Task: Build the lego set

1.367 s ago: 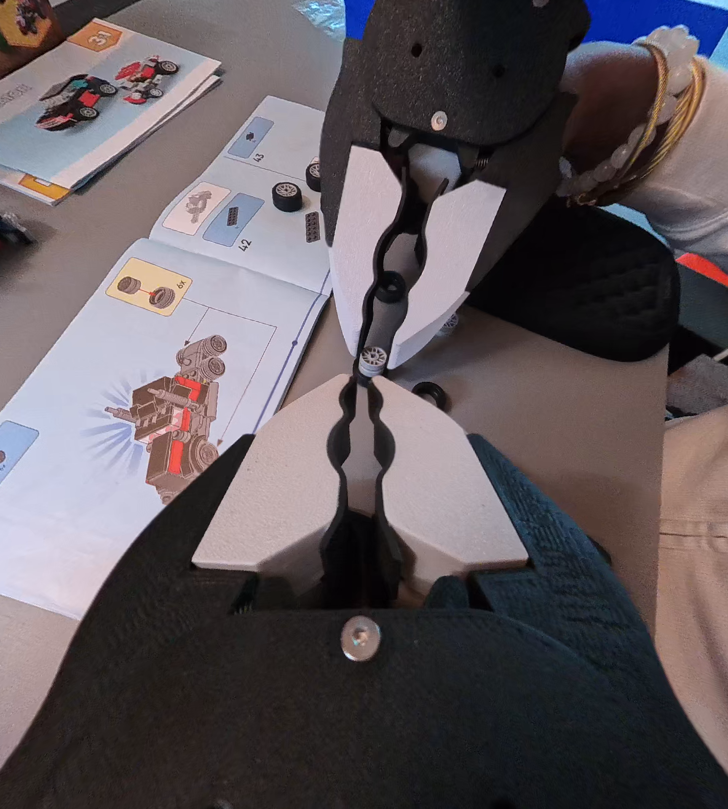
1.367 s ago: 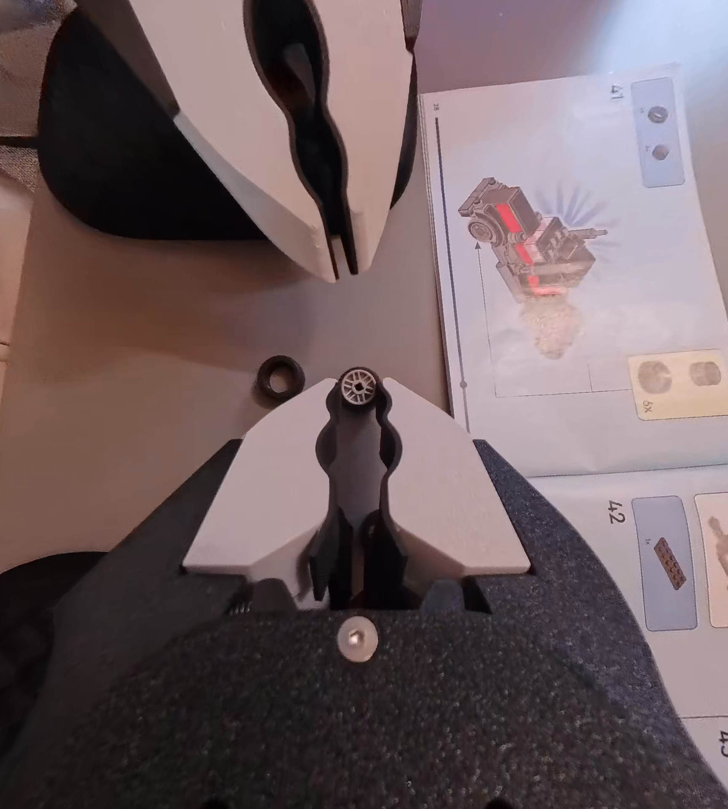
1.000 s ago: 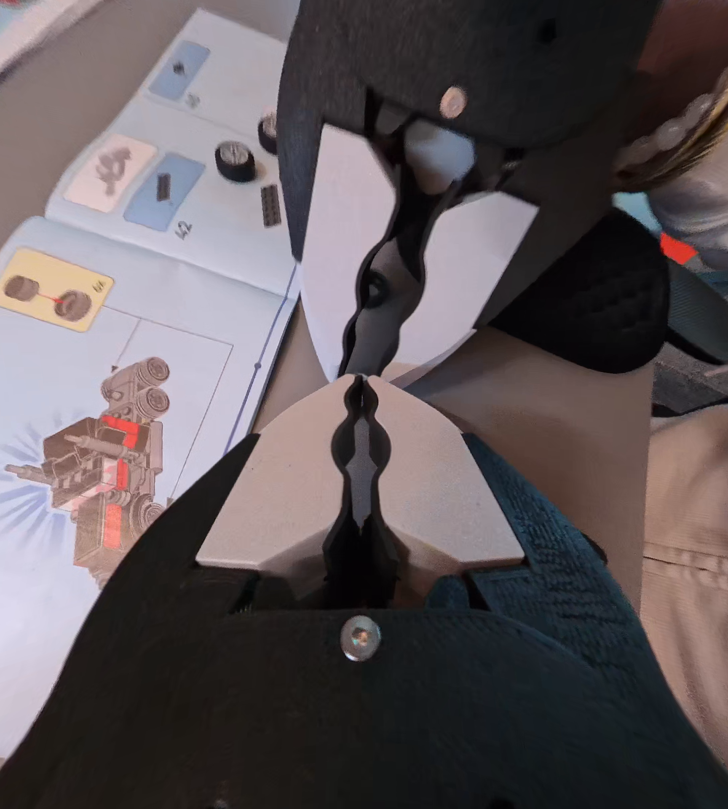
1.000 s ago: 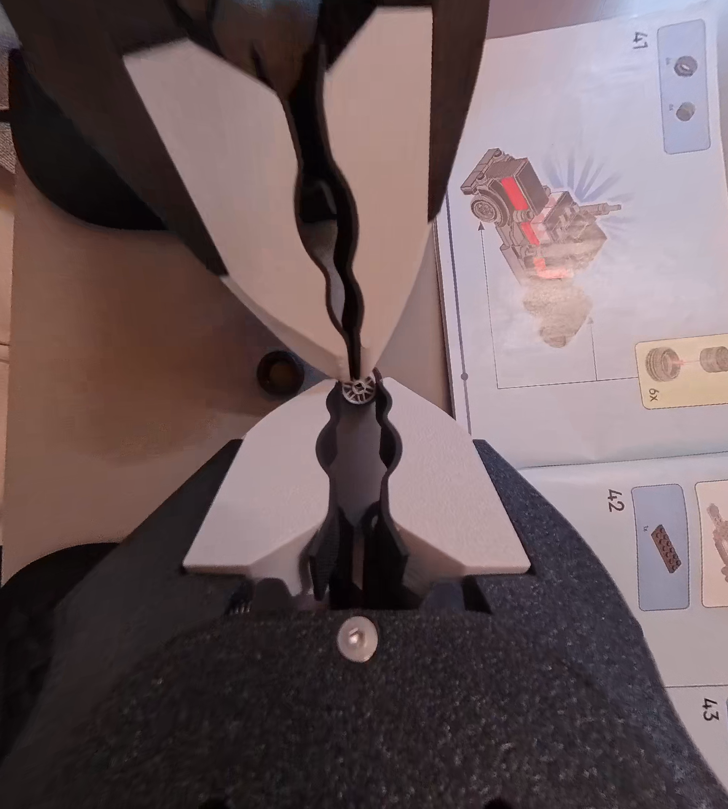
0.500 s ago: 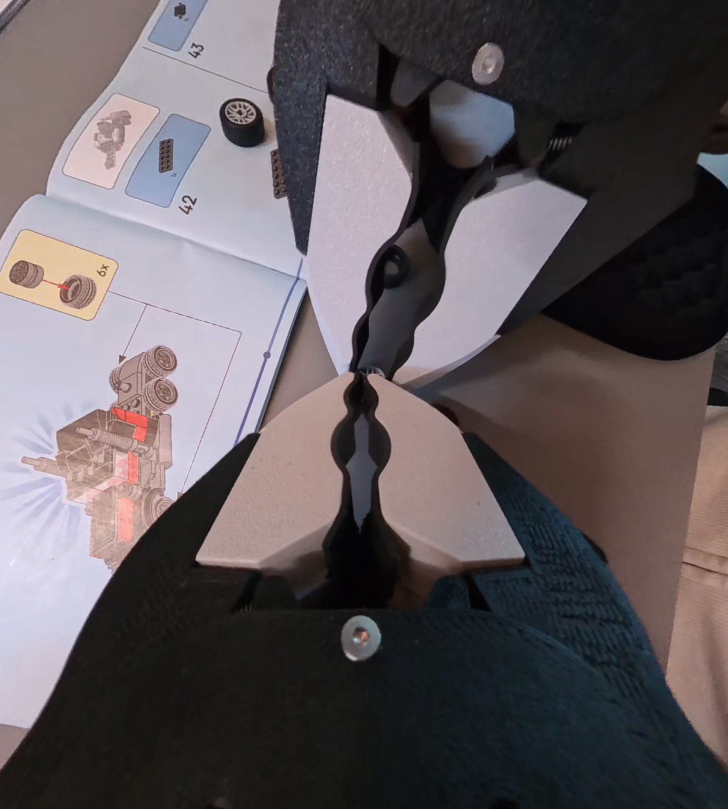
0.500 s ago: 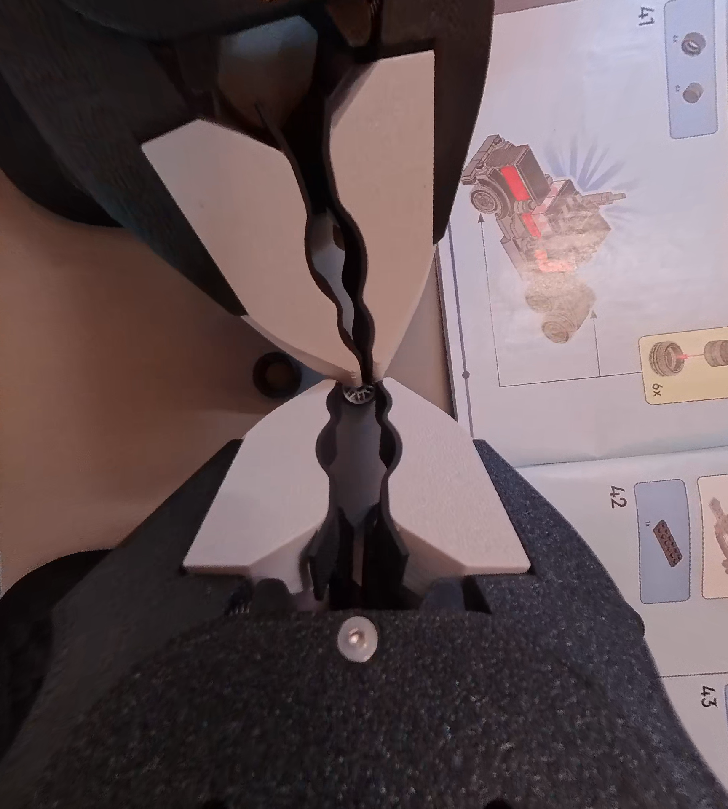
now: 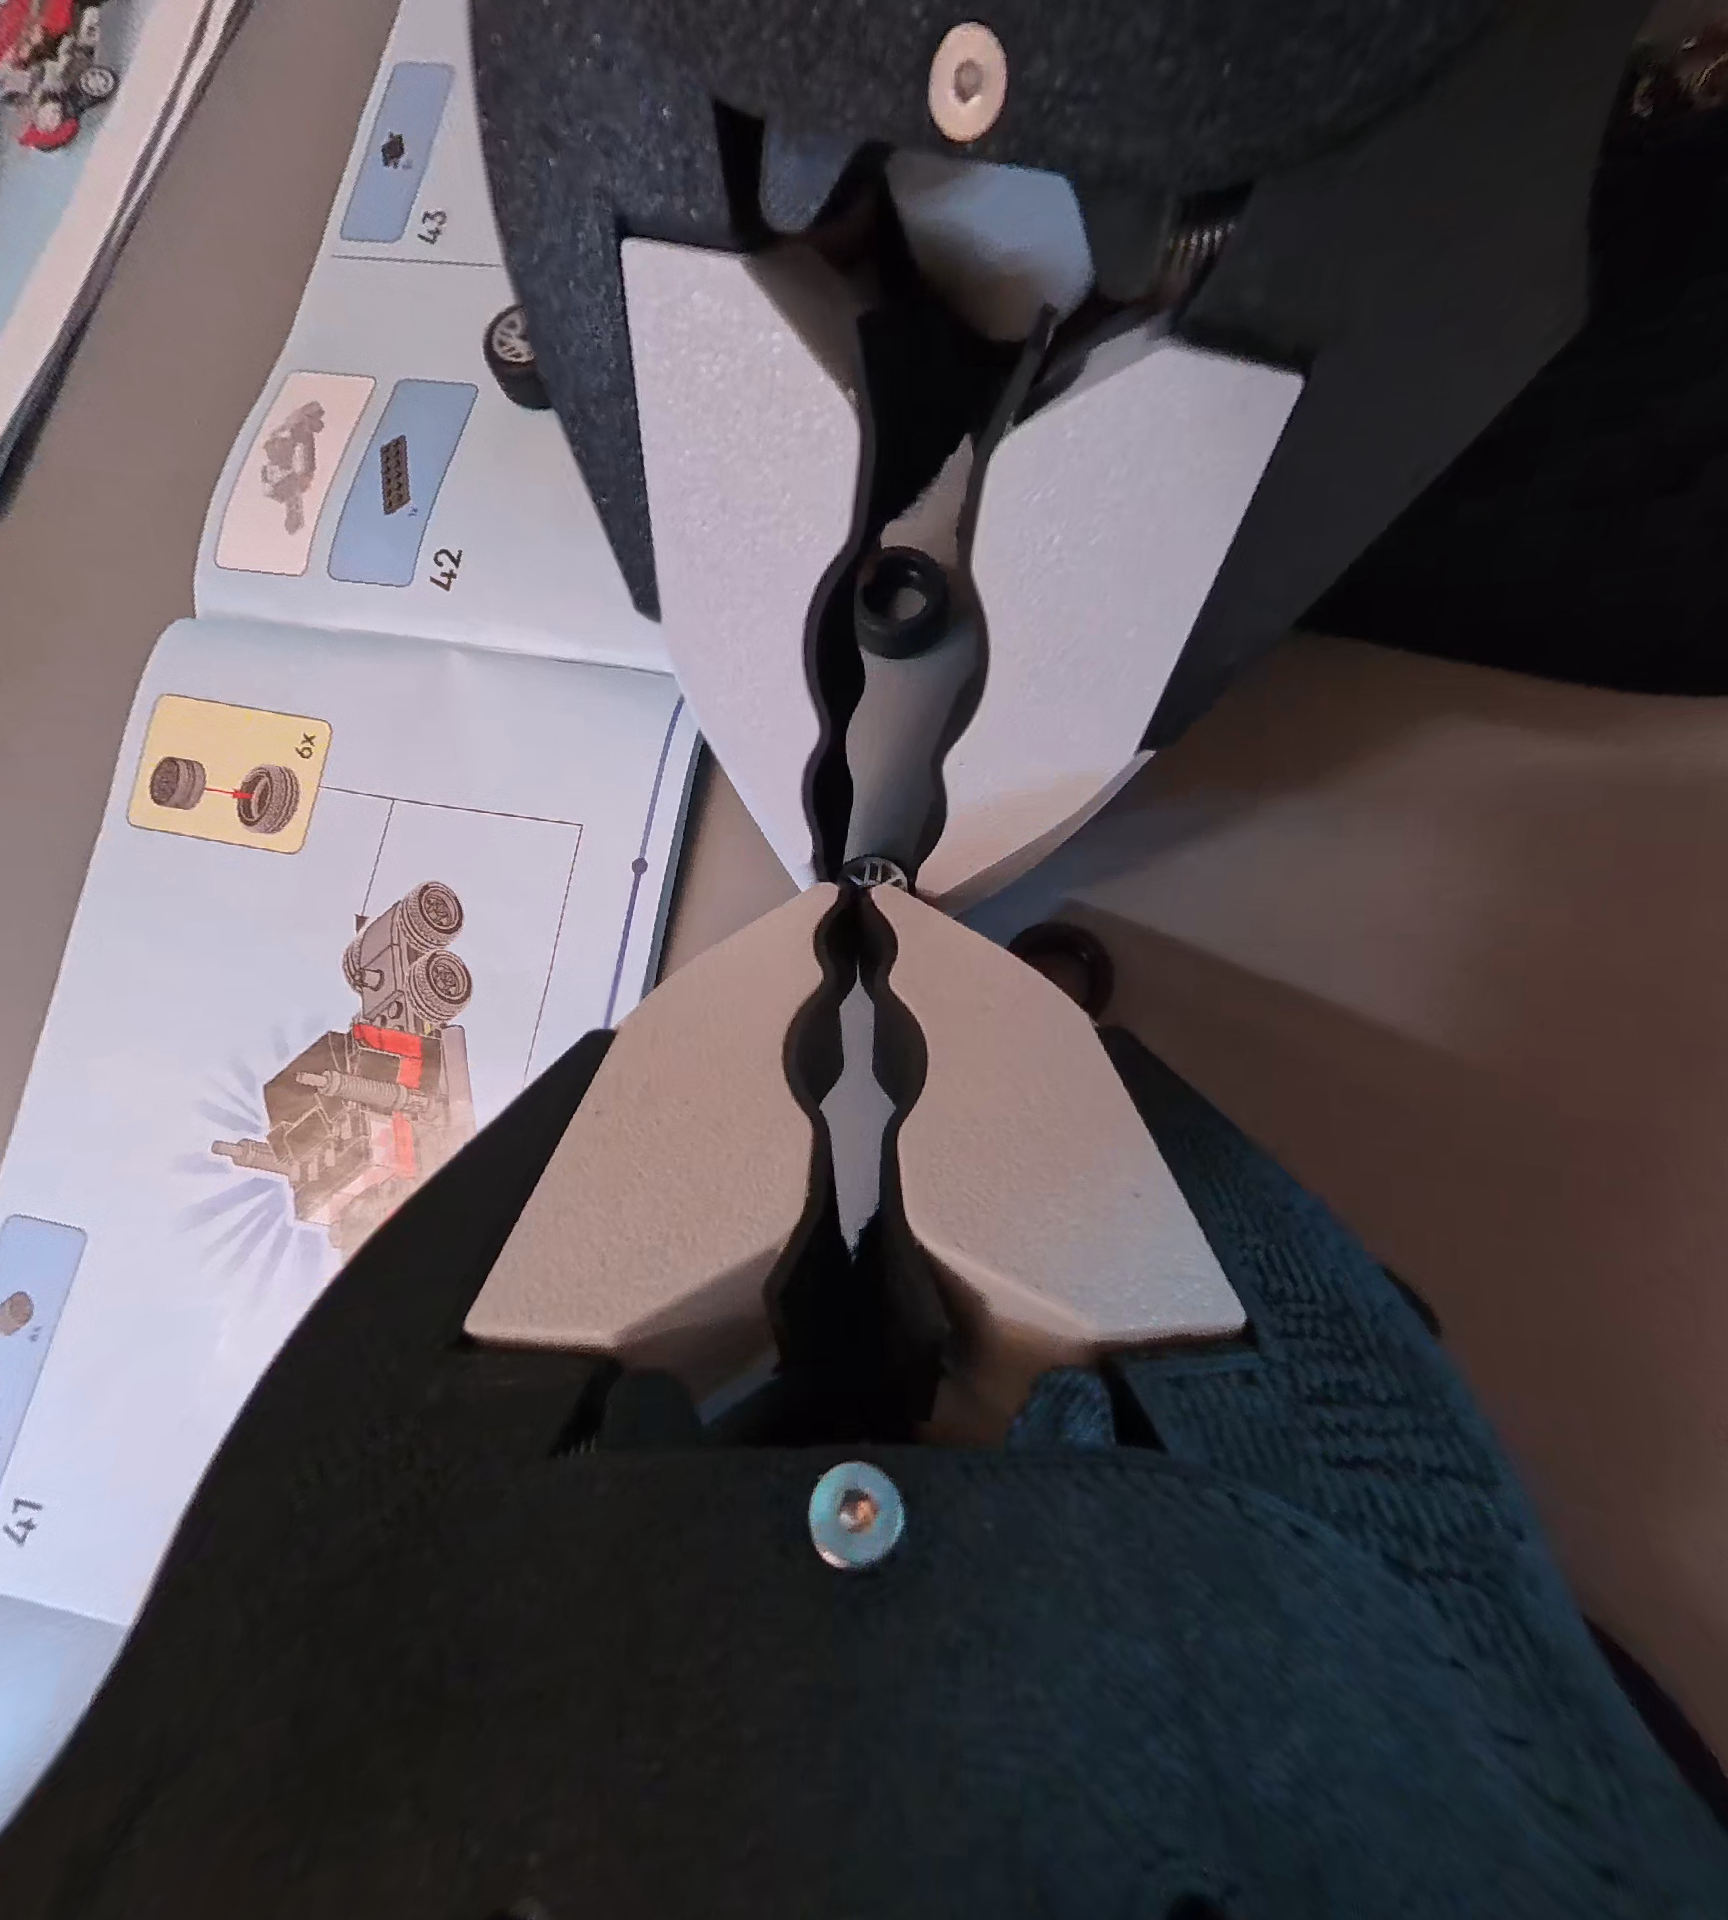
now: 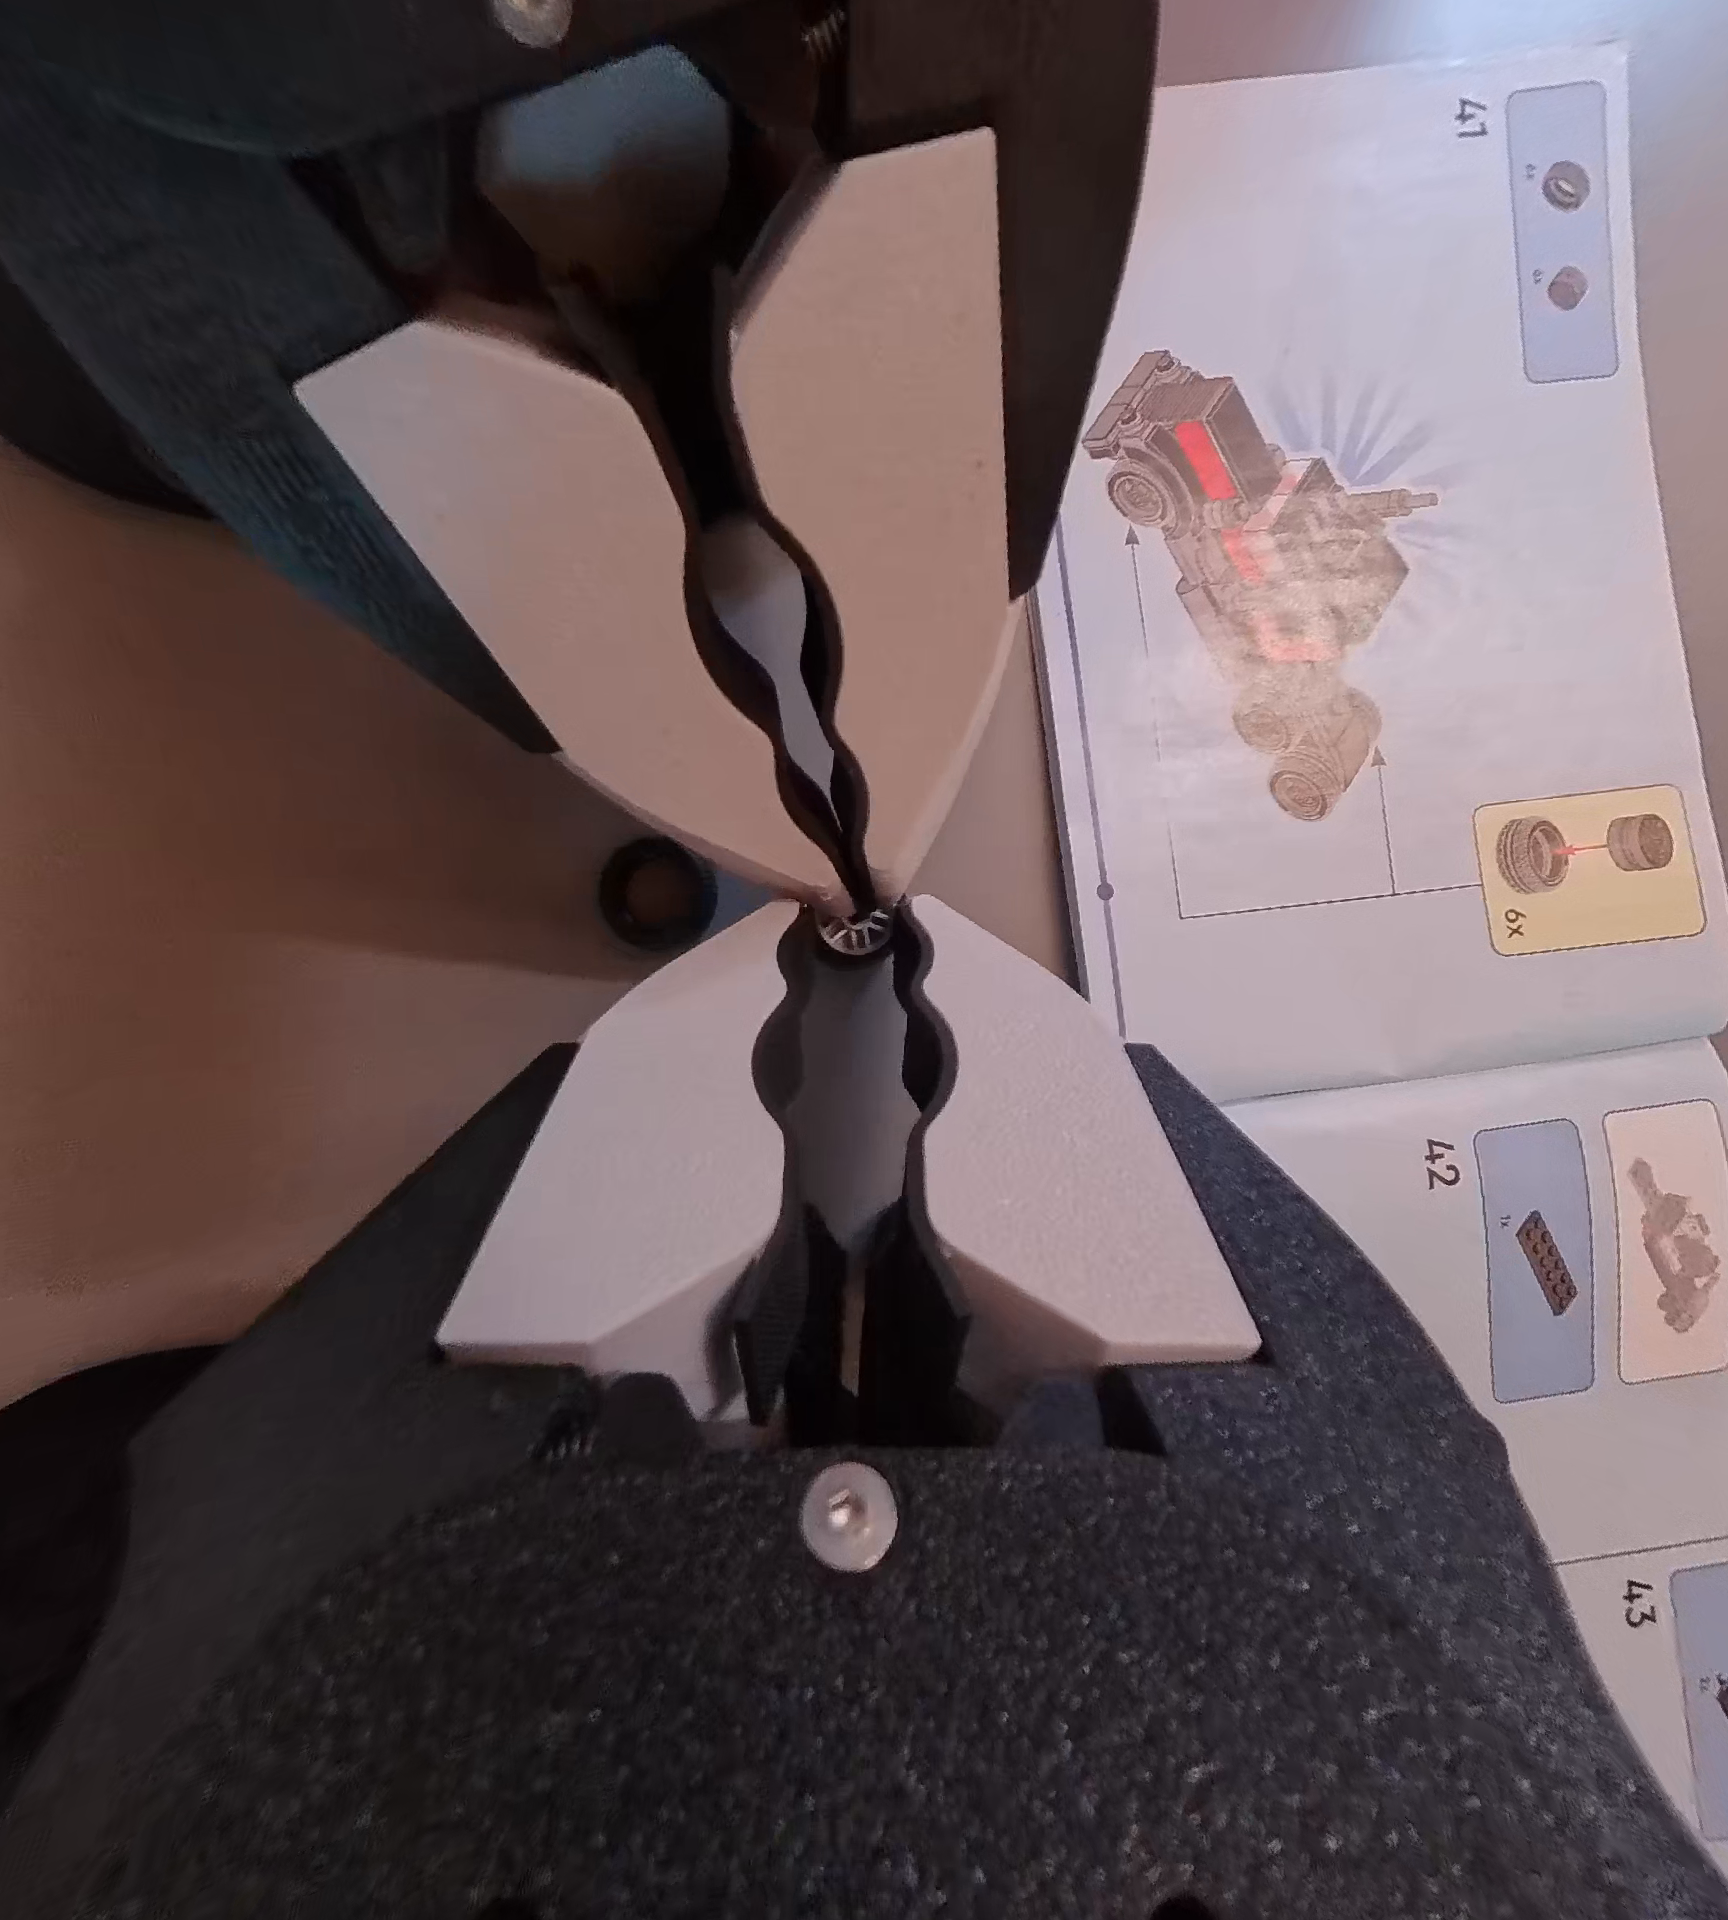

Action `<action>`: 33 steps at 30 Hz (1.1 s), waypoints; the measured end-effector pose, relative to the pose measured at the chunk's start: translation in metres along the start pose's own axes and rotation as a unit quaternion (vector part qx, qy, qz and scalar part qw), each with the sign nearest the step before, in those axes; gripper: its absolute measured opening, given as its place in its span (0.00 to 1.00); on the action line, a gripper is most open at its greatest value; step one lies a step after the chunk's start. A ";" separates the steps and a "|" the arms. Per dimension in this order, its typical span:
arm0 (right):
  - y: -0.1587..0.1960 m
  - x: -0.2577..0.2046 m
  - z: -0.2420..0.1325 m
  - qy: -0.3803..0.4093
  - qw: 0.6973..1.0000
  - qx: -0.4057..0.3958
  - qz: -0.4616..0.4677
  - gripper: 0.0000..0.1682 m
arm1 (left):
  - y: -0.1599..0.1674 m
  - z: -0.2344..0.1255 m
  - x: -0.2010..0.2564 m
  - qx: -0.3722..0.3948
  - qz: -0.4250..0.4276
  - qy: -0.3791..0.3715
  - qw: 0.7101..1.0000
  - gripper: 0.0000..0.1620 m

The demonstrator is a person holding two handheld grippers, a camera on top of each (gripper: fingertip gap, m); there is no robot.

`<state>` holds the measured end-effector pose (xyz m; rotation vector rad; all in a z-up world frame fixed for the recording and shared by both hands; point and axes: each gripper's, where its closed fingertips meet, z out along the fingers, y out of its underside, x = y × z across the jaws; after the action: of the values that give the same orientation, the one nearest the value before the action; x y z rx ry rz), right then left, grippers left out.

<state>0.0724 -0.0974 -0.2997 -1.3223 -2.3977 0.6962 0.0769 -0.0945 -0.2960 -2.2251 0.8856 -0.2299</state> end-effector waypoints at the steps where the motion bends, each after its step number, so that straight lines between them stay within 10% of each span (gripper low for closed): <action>1: 0.000 0.000 0.000 0.002 1.000 0.005 0.001 0.09 | 0.000 0.000 0.000 0.001 0.001 0.006 1.000 0.00; 8: -0.002 0.002 -0.009 -0.014 0.994 0.097 0.052 0.09 | -0.029 -0.039 -0.020 0.153 -0.128 0.059 0.978 0.13; 16: -0.065 0.026 -0.090 0.164 0.940 0.295 -0.048 0.09 | -0.062 -0.083 -0.039 0.372 -0.319 0.092 0.867 0.29; 24: -0.081 0.023 -0.100 0.262 0.919 0.251 -0.155 0.09 | -0.085 -0.085 -0.029 0.422 -0.324 0.156 0.832 0.13; 33: -0.121 0.001 -0.148 -0.054 0.815 0.564 0.117 0.19 | -0.107 -0.149 -0.014 0.593 -0.193 0.198 0.756 0.10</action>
<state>0.0597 -0.1127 -0.1095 -0.9836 -1.3182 1.8828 0.0632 -0.1146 -0.1137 -1.0882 0.2498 -1.1401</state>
